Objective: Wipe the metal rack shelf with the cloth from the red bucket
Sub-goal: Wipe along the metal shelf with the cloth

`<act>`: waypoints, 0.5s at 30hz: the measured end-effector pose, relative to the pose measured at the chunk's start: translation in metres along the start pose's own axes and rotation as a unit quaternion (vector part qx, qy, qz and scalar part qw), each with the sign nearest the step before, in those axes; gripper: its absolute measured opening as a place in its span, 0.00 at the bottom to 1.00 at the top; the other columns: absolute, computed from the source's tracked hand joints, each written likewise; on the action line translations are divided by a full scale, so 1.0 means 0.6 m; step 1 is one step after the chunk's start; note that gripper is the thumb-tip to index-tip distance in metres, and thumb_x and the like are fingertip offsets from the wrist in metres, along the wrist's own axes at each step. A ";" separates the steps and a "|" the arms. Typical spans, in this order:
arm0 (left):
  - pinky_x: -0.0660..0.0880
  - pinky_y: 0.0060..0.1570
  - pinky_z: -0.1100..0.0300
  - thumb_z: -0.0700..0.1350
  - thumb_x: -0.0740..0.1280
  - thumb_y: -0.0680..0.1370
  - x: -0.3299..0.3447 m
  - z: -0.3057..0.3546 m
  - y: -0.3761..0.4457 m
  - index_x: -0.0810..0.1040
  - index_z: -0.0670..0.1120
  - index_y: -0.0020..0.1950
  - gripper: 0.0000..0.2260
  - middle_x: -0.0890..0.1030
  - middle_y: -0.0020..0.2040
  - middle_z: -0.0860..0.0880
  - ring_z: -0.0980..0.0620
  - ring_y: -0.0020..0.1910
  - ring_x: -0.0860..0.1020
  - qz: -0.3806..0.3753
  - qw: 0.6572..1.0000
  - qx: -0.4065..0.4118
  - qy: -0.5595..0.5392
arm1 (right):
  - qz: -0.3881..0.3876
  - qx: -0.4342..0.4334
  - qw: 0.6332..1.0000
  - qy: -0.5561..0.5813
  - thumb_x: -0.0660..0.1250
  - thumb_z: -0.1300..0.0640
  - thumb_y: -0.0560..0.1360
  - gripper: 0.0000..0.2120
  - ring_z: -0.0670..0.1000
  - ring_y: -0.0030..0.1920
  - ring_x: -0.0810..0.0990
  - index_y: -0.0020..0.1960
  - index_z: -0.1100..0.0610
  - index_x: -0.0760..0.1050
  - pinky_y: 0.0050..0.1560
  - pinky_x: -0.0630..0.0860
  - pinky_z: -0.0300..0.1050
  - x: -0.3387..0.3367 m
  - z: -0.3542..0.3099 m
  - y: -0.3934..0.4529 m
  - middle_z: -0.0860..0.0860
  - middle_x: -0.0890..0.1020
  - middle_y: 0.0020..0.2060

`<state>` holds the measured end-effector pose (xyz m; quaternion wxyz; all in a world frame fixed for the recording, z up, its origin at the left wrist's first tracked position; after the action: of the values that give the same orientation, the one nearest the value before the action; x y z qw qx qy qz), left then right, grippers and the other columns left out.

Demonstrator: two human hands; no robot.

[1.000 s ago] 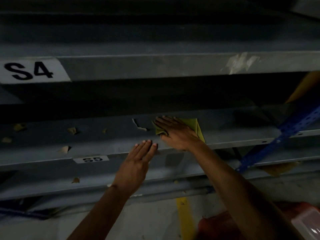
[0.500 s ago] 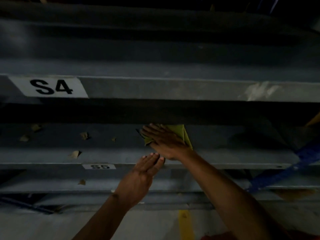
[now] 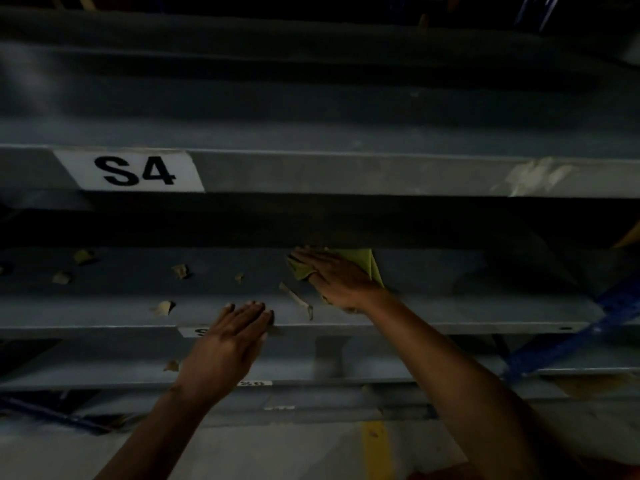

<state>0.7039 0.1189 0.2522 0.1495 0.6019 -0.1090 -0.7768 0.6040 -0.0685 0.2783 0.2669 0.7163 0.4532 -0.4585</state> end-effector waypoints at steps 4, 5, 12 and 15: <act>0.68 0.67 0.46 0.50 0.56 0.79 -0.006 -0.008 0.000 0.73 0.46 0.68 0.19 0.74 0.67 0.45 0.49 0.66 0.72 -0.017 1.000 0.014 -0.011 | -0.017 -0.030 0.999 -0.032 0.52 0.54 0.83 0.23 0.43 0.77 0.50 0.77 0.49 0.55 0.75 0.41 0.37 0.028 -0.030 0.020 0.45 0.55 0.77; 0.68 0.67 0.46 0.50 0.56 0.79 -0.008 -0.011 0.000 0.73 0.46 0.68 0.19 0.74 0.67 0.45 0.49 0.67 0.72 -0.019 1.000 0.017 -0.017 | -0.024 -0.046 0.998 -0.032 0.52 0.53 0.83 0.23 0.43 0.77 0.51 0.77 0.49 0.56 0.76 0.43 0.38 0.037 -0.039 0.015 0.45 0.56 0.77; 0.68 0.64 0.41 0.43 0.59 0.76 -0.015 -0.017 -0.001 0.76 0.42 0.64 0.18 0.78 0.63 0.42 0.46 0.63 0.75 -0.014 0.998 0.057 0.014 | 0.006 0.019 1.000 -0.011 0.53 0.59 0.83 0.22 0.48 0.75 0.57 0.76 0.54 0.59 0.70 0.45 0.27 0.020 -0.029 0.004 0.49 0.59 0.77; 0.69 0.63 0.40 0.39 0.65 0.73 -0.014 -0.029 -0.008 0.77 0.41 0.64 0.19 0.78 0.63 0.42 0.45 0.62 0.76 -0.001 0.998 0.055 0.034 | 0.017 0.009 0.999 -0.027 0.52 0.56 0.83 0.24 0.43 0.77 0.50 0.78 0.50 0.54 0.72 0.39 0.31 0.030 -0.045 0.035 0.46 0.54 0.78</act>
<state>0.7224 0.1265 0.2537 0.1190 0.6358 -0.1460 -0.7485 0.6369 -0.0489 0.2730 0.2802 0.7135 0.4299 -0.4771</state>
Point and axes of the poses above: each hand's wrist, its own y-axis towards the middle knuckle, its own x-axis out of the palm, z = x × y, the point moved 6 cm from there along y, towards the middle knuckle
